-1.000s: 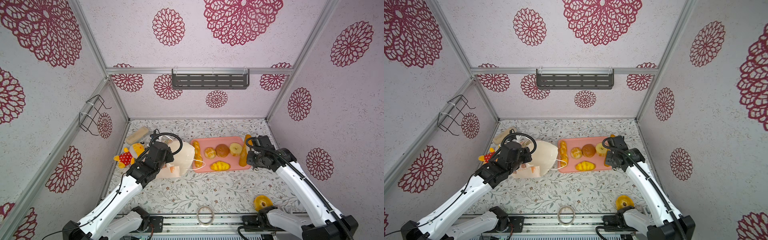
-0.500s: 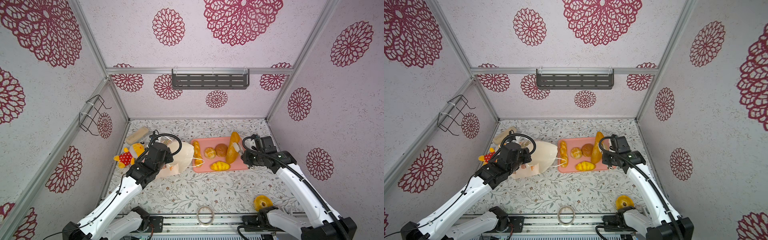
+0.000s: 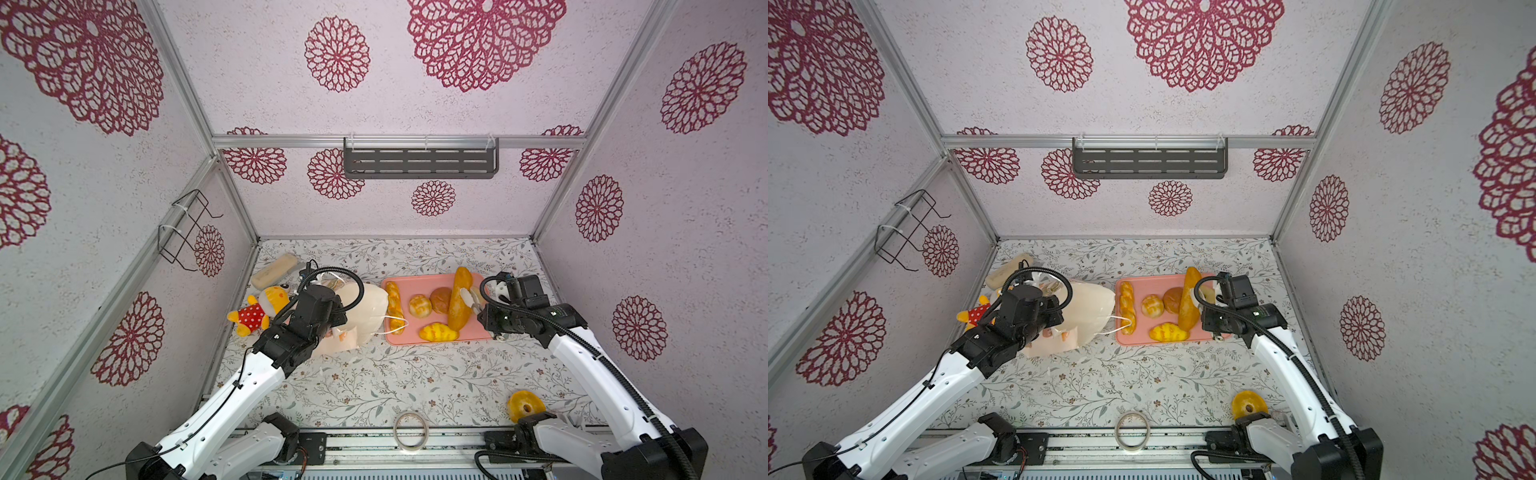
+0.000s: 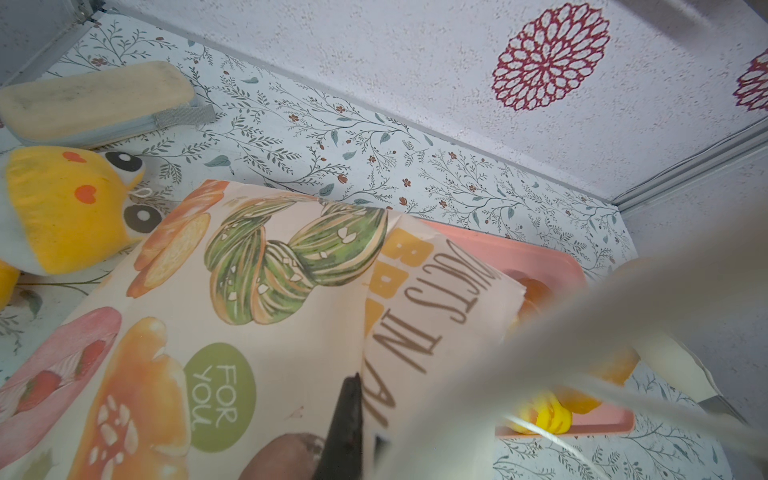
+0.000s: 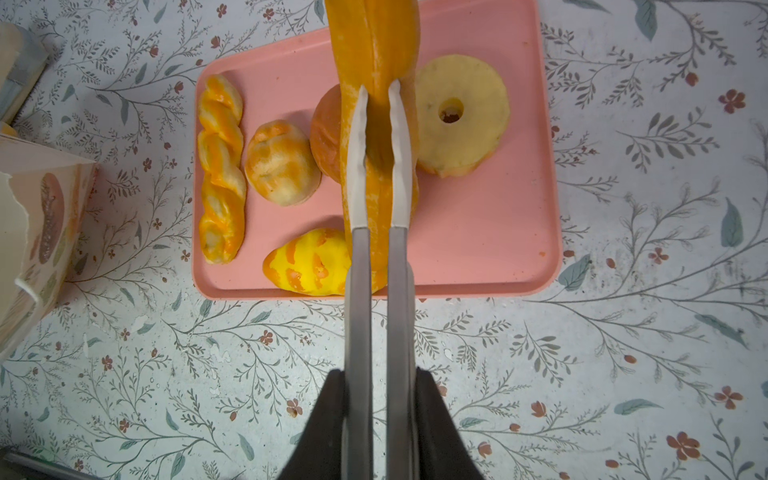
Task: Take the fake bread out of the paper bag
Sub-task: 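Carry the long yellow bread over the pink tray with the right tongs, then lower the long yellow bread onto the tray and open the right tongs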
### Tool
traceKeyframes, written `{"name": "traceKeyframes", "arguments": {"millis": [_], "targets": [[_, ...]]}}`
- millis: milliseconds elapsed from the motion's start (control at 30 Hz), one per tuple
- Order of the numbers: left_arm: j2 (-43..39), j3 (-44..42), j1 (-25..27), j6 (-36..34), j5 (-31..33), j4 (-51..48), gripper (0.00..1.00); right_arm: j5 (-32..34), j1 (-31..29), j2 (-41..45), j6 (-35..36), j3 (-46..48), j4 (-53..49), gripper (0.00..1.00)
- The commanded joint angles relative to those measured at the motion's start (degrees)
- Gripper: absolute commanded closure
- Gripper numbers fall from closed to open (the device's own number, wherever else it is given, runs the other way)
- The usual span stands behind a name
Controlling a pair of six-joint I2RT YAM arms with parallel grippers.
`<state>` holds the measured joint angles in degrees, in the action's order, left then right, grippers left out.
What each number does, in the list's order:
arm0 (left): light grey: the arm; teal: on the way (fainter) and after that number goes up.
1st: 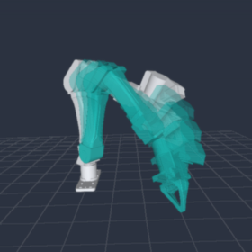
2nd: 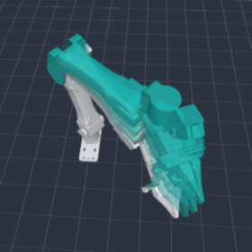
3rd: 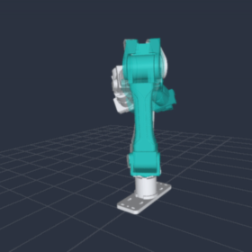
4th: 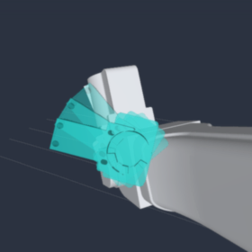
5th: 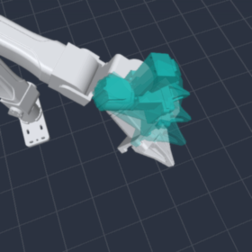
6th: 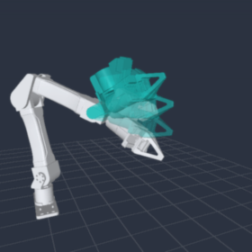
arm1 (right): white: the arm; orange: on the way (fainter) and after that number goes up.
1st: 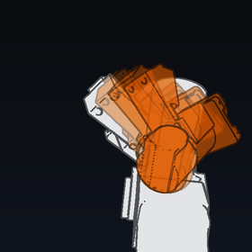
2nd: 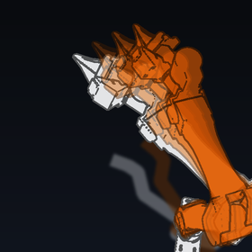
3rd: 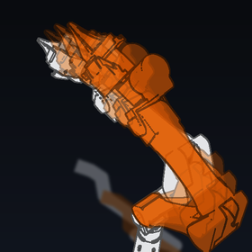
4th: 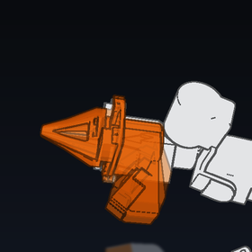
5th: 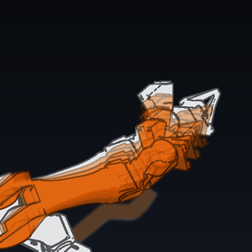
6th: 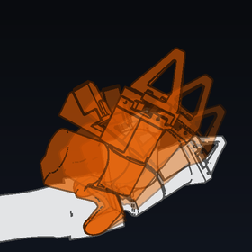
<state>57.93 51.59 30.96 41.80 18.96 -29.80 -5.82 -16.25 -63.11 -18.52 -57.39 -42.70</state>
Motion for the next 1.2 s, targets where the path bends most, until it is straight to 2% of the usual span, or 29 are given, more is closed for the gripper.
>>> {"name": "traceKeyframes", "arguments": {"millis": [0,167,367,633,867,1167], "targets": [[0.8,0.9,-0.6,-0.1,0.4,-0.3,1.00,0.1,0.2,0.4,0.4,-0.6,0.1,0.92],[1.6,1.1,-0.6,0.3,0.0,0.0,1.00,3.6,0.2,-0.1,2.8,-1.5,-2.1,0.93],[2.4,0.8,-0.6,1.1,-0.6,0.3,1.00,1.1,0.1,-0.1,3.2,-0.8,-0.9,0.91],[2.5,0.9,-0.6,1.3,-0.6,0.4,1.00,-1.8,0.0,0.0,1.0,0.1,0.9,0.69],[1.9,0.7,-0.6,1.2,-0.3,0.1,1.00,1.7,0.0,-0.2,-2.7,0.2,-1.7,0.59],[1.7,0.5,-0.6,1.2,-0.3,0.0,1.00,4.4,0.1,-0.6,-4.9,-1.2,-4.4,0.51]]}}
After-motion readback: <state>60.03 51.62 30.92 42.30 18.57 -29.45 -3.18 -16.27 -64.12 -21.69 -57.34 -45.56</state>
